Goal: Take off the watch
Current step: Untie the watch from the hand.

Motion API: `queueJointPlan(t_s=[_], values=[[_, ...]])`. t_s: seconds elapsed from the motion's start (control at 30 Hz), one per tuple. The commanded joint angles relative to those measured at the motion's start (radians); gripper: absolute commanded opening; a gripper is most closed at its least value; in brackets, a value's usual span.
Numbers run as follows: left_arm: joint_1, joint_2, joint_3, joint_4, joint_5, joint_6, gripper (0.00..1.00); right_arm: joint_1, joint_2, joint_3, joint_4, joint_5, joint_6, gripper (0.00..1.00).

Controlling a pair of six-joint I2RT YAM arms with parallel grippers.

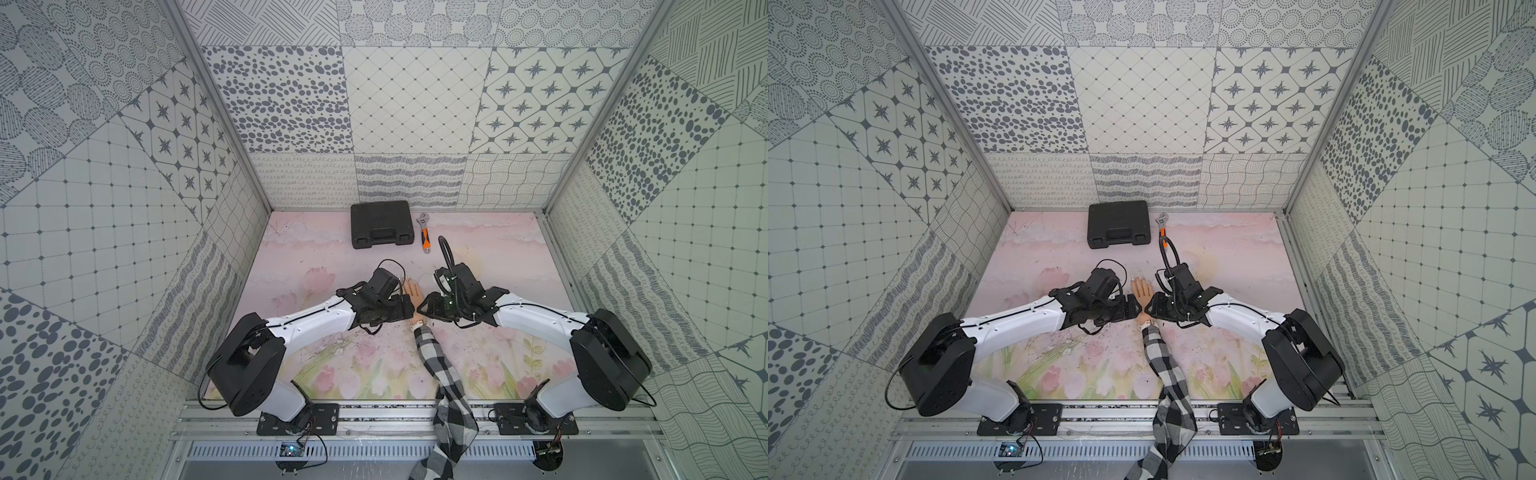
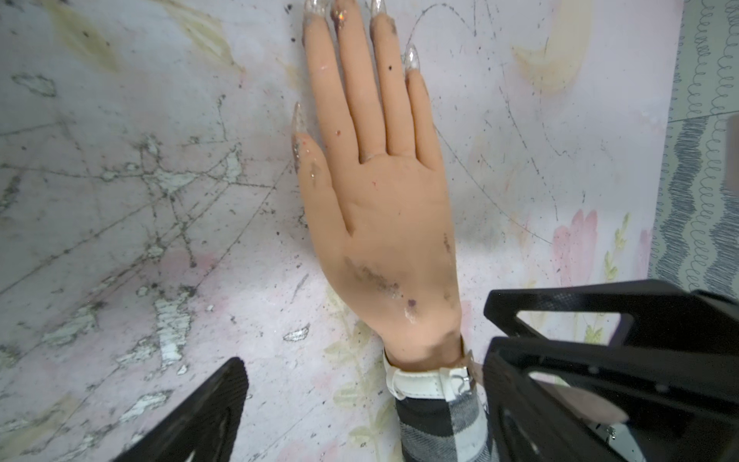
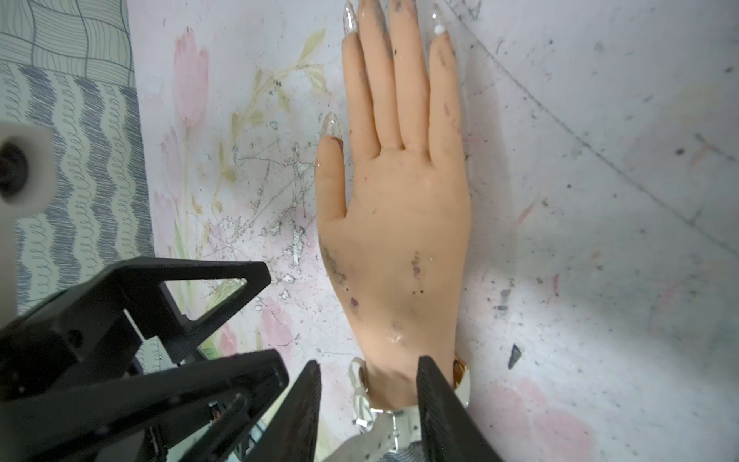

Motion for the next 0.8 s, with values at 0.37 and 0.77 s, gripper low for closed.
queueJointPlan(t_s=[0.37,0.77], values=[[-0.008,-0.005,-0.098,-0.025,-0.033,-0.052,0.93,-0.113,-0.127,-0.162,0.149,-0.101,0.108,0.49],[0.008,0.143,-0.048,0.010,-0.060,-0.022,0.93,-0.097,0.005,-0.206,0.362,-0.193,0.220,0.41]])
